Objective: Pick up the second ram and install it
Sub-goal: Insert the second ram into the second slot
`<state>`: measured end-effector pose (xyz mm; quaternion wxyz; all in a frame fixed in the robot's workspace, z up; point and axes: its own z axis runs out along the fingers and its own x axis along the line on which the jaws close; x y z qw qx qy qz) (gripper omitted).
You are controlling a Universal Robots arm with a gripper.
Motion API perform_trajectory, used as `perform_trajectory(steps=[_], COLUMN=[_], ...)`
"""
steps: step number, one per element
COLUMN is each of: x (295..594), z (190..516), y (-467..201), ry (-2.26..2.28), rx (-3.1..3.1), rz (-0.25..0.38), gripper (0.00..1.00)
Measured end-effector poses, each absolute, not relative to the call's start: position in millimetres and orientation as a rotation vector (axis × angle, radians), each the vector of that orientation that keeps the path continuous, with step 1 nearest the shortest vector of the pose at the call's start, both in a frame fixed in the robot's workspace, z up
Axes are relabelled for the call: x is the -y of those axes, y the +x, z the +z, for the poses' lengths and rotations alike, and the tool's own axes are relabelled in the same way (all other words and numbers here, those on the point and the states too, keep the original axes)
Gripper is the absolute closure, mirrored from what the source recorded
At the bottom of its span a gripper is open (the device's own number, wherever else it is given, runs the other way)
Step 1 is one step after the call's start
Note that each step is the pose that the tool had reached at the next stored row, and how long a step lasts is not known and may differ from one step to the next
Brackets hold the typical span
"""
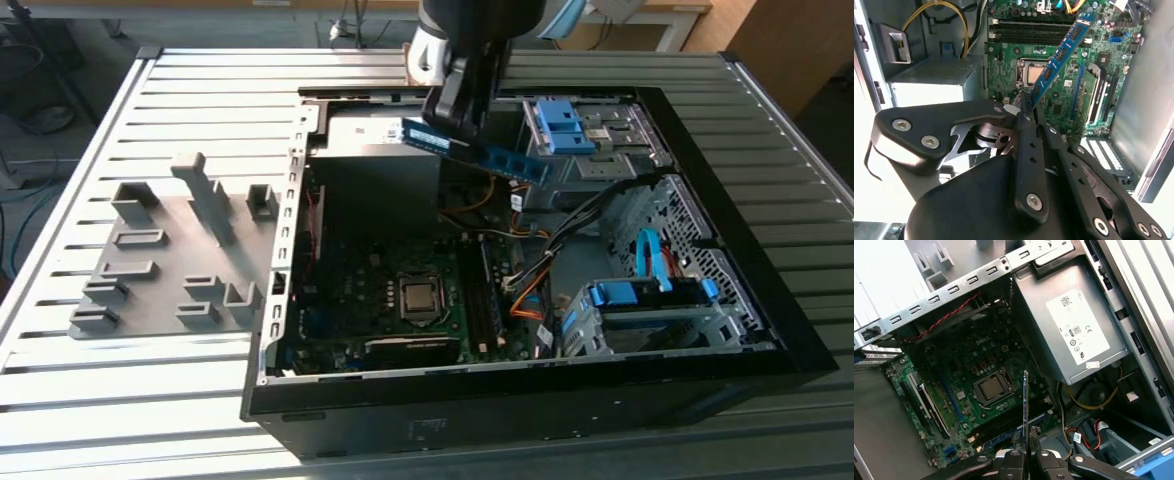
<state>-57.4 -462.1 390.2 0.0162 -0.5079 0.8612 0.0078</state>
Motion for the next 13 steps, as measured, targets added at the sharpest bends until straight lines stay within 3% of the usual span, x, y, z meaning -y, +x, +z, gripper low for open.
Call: perform_trajectory(steps=[13], x=[462.1], z=[389.5], y=[-57.5], ry=[-1.406], rx=[-2.772], rz=[0.021], gripper=[0.86])
